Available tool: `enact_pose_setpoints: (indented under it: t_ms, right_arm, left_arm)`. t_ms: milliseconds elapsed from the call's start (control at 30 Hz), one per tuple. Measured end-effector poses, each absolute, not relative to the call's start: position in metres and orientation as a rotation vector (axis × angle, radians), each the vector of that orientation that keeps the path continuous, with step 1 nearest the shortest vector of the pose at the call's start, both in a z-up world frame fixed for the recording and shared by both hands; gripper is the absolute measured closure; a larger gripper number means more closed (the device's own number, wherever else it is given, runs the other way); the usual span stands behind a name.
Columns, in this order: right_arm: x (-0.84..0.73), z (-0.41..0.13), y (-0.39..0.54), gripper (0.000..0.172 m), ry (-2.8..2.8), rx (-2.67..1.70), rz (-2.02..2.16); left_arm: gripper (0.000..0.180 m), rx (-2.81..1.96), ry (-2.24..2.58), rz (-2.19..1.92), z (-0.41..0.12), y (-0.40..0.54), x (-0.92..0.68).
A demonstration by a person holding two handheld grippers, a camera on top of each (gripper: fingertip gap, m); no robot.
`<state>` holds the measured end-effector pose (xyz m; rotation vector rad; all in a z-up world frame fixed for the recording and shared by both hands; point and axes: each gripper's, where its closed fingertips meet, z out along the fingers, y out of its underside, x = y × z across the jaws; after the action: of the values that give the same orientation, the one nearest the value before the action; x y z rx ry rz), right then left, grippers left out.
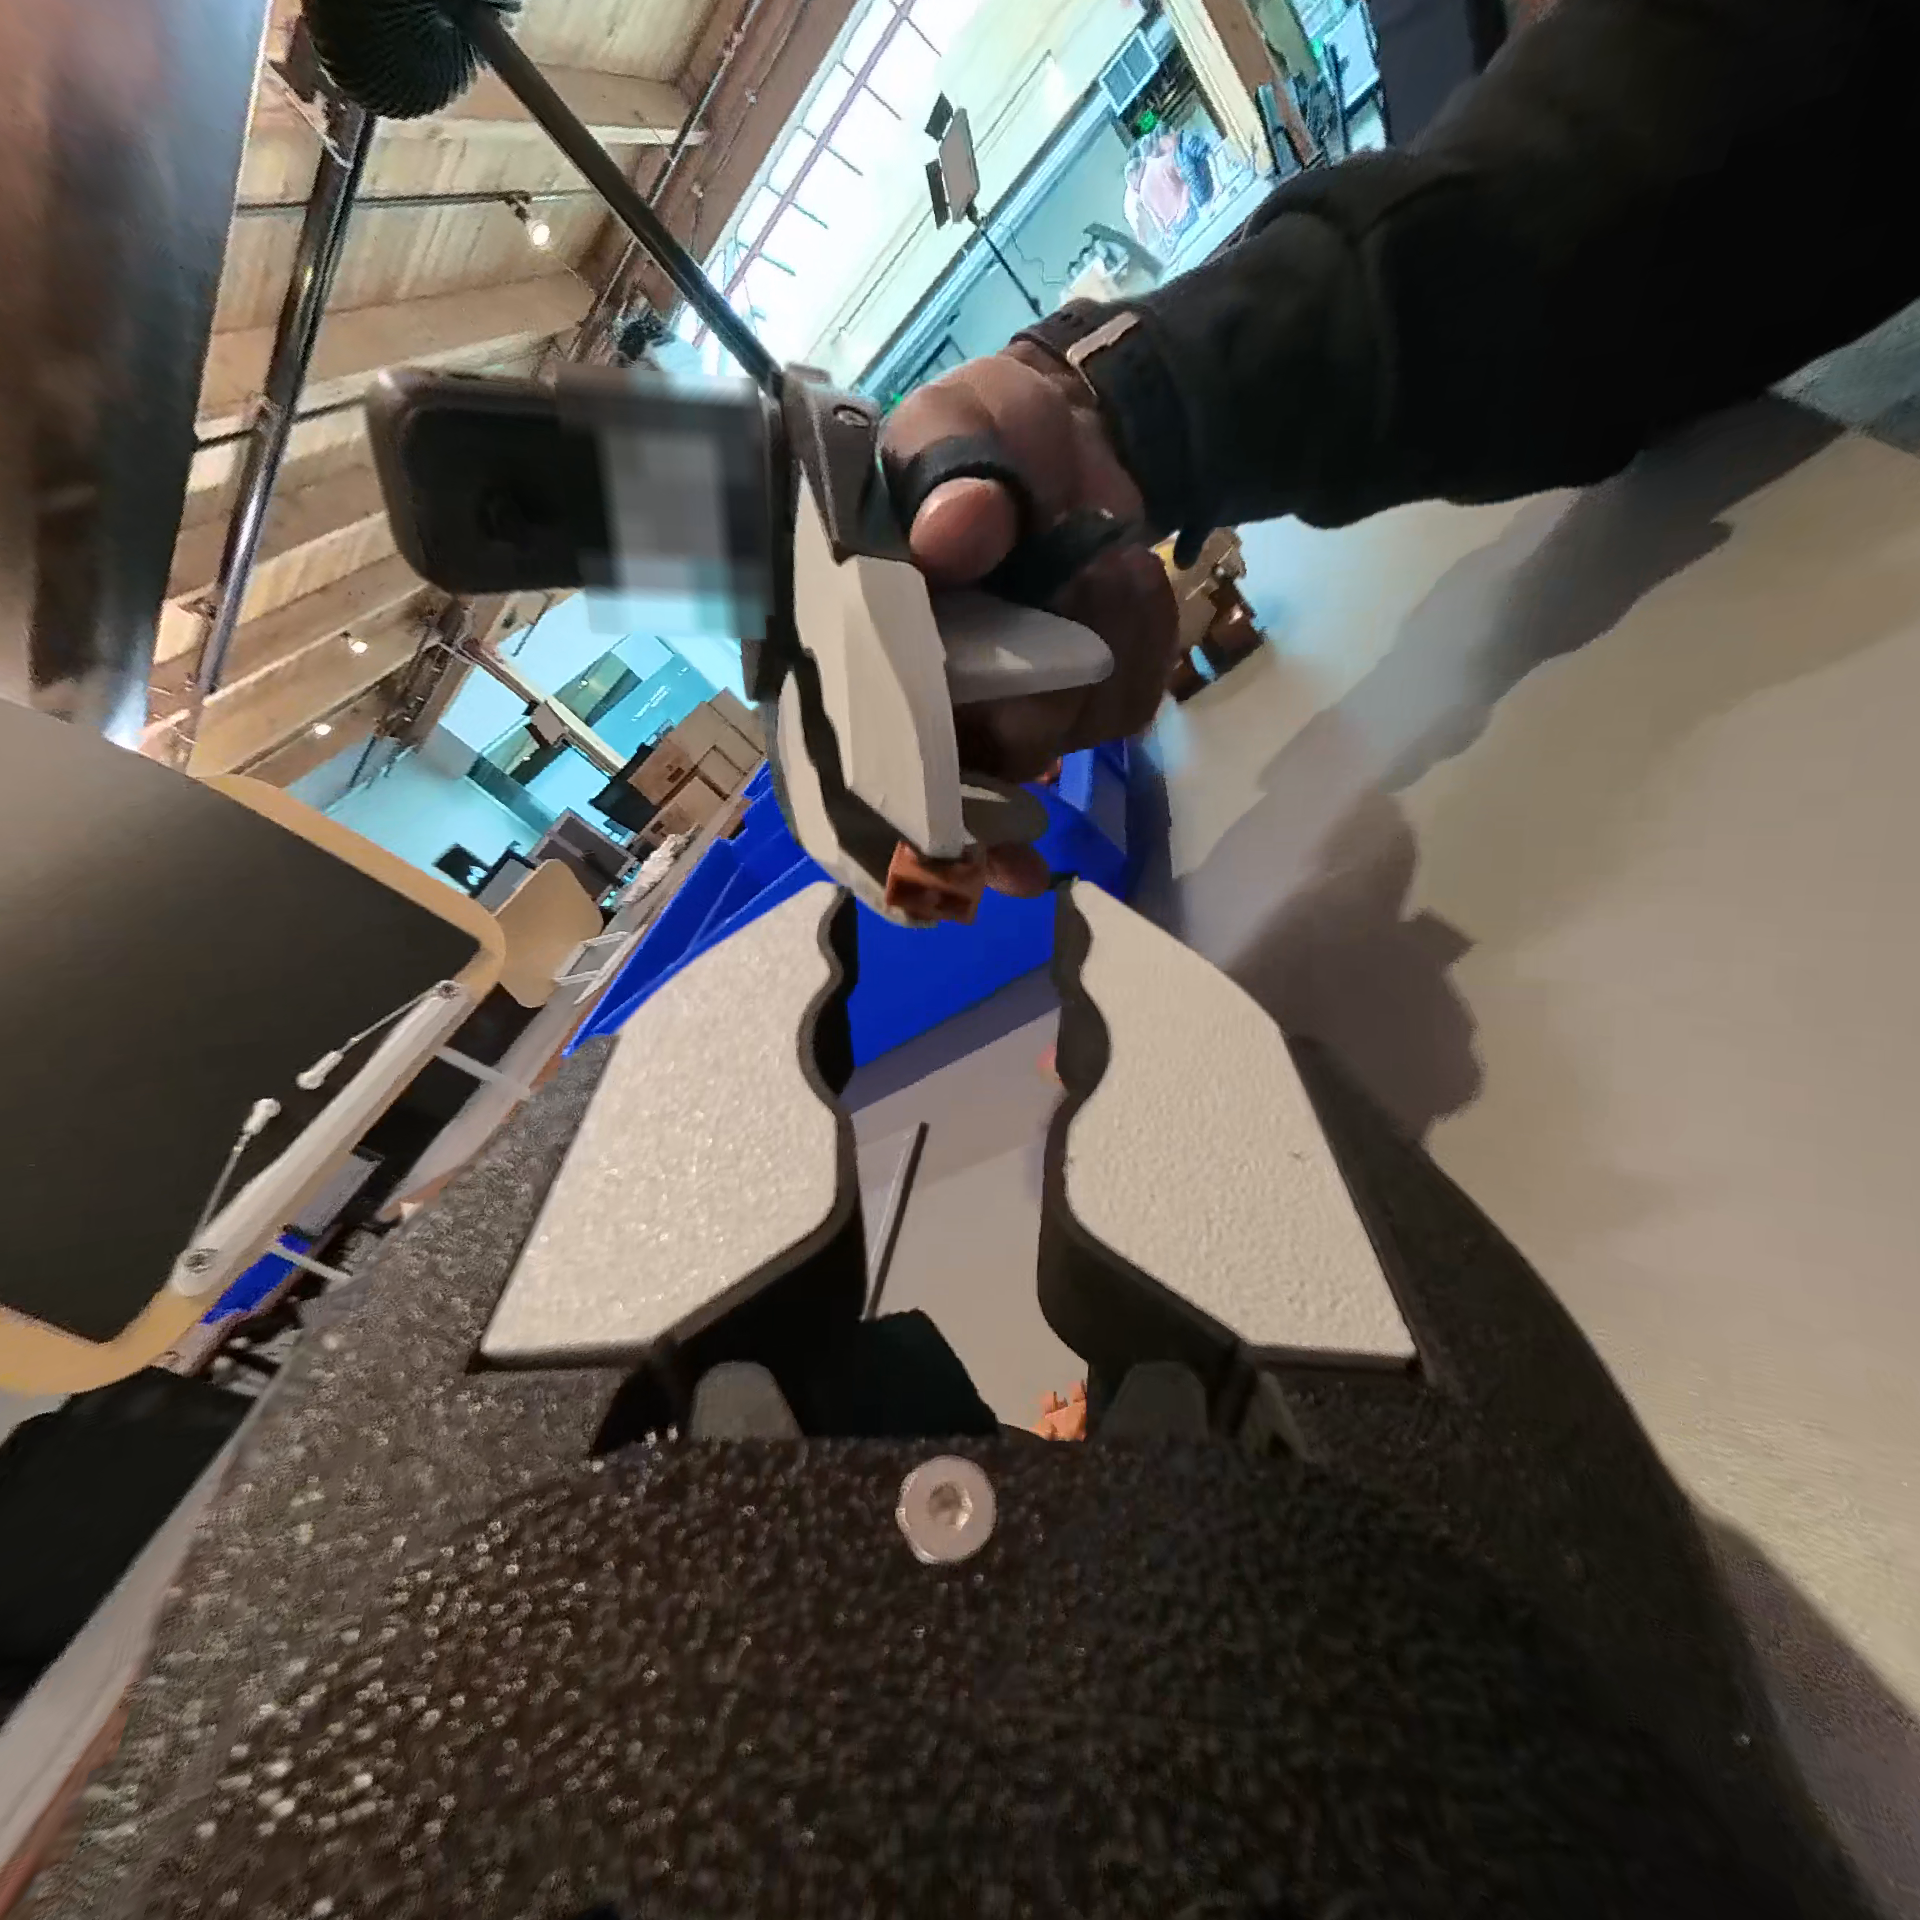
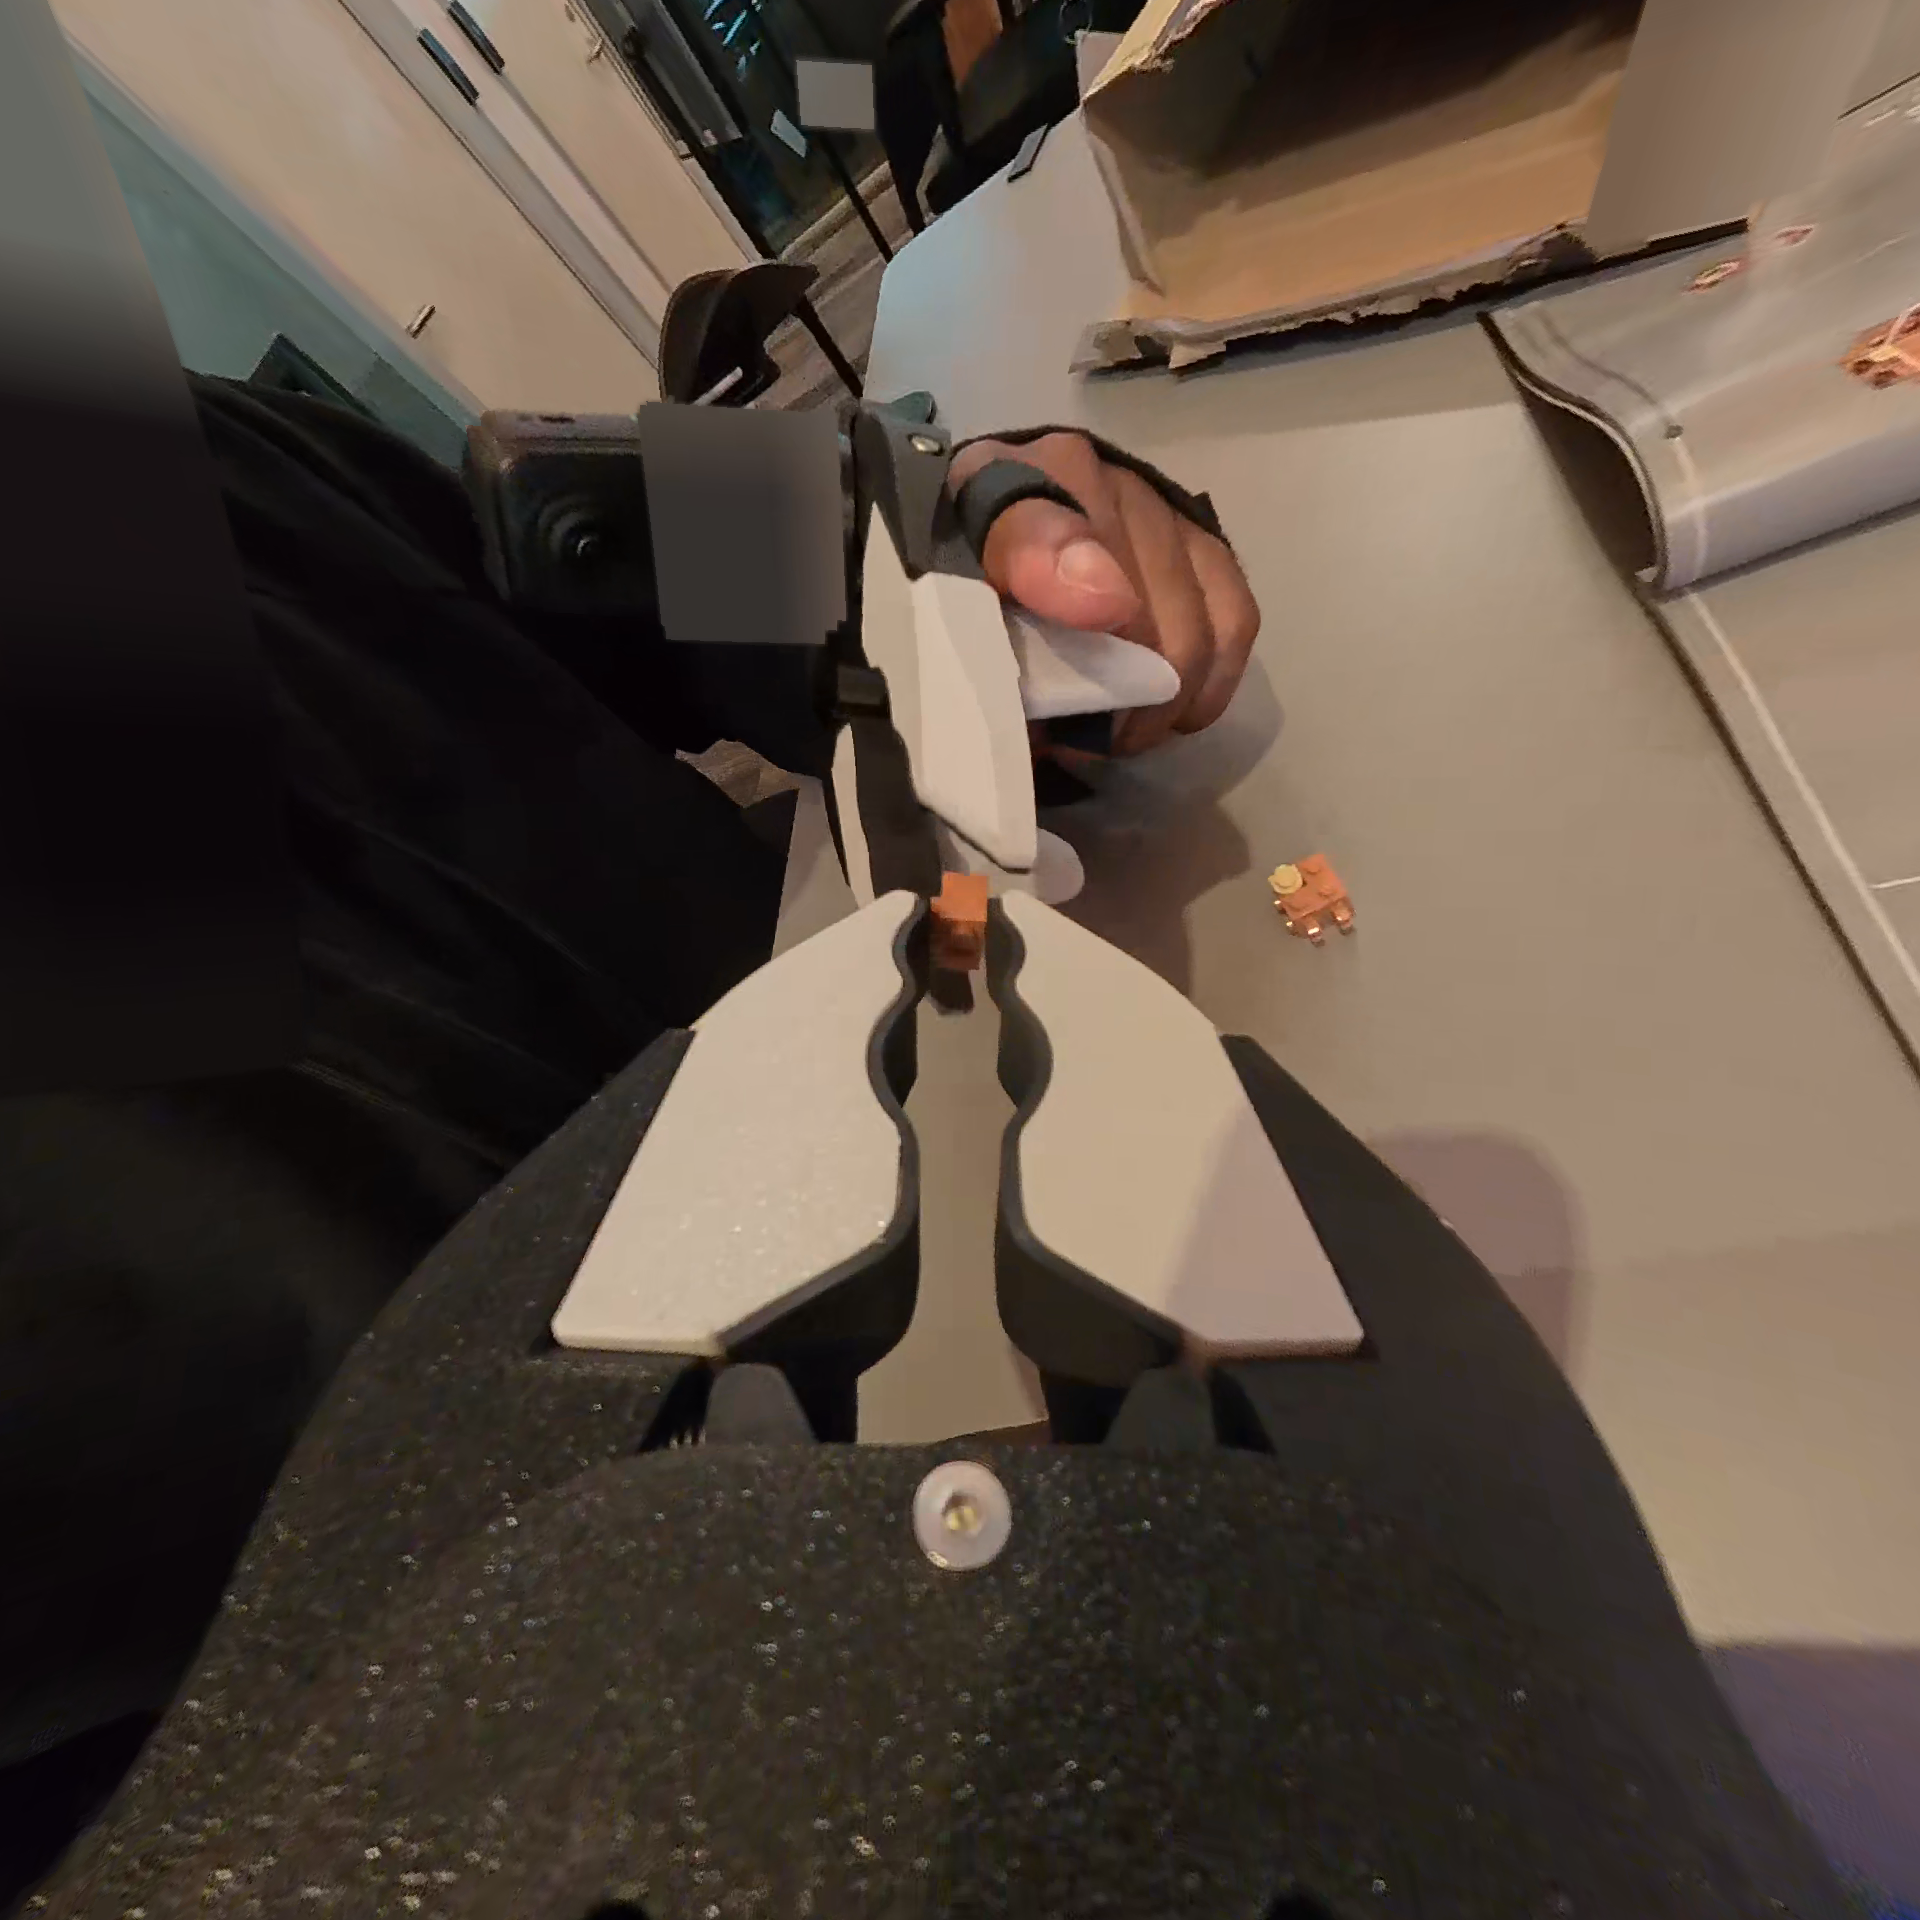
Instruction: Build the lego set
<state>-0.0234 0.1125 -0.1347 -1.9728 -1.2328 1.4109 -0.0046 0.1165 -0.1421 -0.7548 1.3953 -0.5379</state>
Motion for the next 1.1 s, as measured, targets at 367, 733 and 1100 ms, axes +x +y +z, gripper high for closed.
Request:
enact_pose_setpoints:
  t_ms: [367, 733, 1100]
  right_arm:
    - [-0.032, -0.144, 0.114, 0.153, -1.137, -1.964, 1.482]
    - [-0.030, -0.150, 0.130, 0.142, -1.129, -1.784, 1.198]
    - [-0.036, -0.162, 0.148, 0.144, -1.044, -1.689, 0.917]
  left_arm:
    - [0.164, -0.759, 1.380, -0.549, -0.142, 0.120, -0.010]
    - [0.164, -0.920, 1.271, -0.778, -0.133, 0.138, -0.018]
    - [0.164, -1.083, 1.173, -0.969, -0.131, 0.157, -0.028]
